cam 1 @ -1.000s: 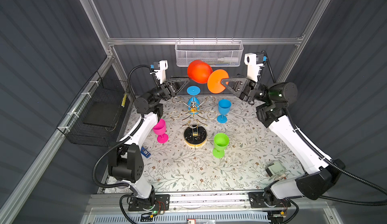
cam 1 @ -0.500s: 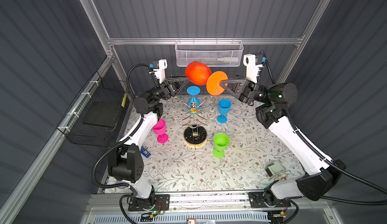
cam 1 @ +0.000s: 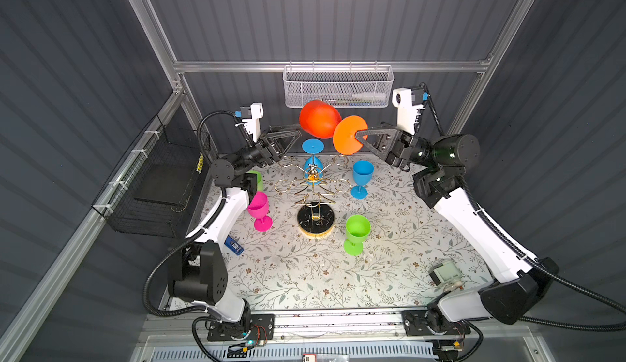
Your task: Take the wine glass off the wine glass rack
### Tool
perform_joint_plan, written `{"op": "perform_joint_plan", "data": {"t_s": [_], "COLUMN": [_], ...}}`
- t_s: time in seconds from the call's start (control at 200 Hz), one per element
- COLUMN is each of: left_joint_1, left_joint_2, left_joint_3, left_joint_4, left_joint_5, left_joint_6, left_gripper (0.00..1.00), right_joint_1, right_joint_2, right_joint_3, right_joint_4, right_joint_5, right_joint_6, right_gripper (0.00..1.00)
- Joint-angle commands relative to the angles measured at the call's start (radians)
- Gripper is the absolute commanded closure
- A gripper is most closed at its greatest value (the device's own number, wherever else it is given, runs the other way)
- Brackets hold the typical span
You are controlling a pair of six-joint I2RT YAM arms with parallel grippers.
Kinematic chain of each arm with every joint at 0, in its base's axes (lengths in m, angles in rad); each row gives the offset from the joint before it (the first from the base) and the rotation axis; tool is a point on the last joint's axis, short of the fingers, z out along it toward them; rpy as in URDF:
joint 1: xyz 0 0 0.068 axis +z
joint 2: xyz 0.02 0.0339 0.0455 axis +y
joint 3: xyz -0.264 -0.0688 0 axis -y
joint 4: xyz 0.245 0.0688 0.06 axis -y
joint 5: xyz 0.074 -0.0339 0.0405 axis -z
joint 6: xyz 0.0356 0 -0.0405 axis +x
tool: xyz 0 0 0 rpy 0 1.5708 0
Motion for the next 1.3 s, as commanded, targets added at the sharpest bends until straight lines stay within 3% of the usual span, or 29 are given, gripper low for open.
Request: {"op": "perform_joint_plan", "data": {"t_s": [0.0,0.06,0.12,0.245,0.425,0.62,0.995,1.296], "left_joint_1": [-0.012,-0.045,-0.073,-0.079,-0.100,-0.116,-0.148,-0.207], "left_joint_2": [-0.171,-0.232,-0.257,-0.264,-0.299,-0.312,-0.270,-0.233], "left_joint_3": [-0.013,0.004,0.024,0.044,-0.041,-0.129,-0.073,-0.040], "left_joint_4": [-0.538,-0.827,-0.960,-1.030,-0.952,-0.771,-0.765,-0.775], "left_joint_5": [-0.058,-0.153,-0.220,-0.271,-0.298,-0.309,-0.315,-0.389], "left_joint_6": [0.626,0.940,1.123,1.299,1.510,1.616,1.725,1.794], "left_gripper": [0.39,0.39,0.37,0.35,0.34,0.31,0.23,0.19], "right_joint_1": [-0.010,-0.015,-0.019,-0.027,-0.027,-0.027,-0.010,0.019], "right_joint_2": [-0.012,-0.007,-0.001,0.023,0.039,0.058,0.065,0.076], "right_joint_3": [0.015,0.020,0.023,0.030,0.035,0.047,0.037,0.031], "right_joint_4": [-0.002,-0.026,-0.056,-0.103,-0.107,-0.137,-0.139,-0.144], "right_joint_5": [-0.014,-0.012,-0.014,-0.025,-0.034,-0.038,-0.044,-0.046], "right_joint_6": [0.002,0.002,0.002,0.002,0.004,0.007,0.006,0.009], "right_gripper": [1.00,1.00,1.00,1.00,1.00,1.00,1.00,1.00]}}
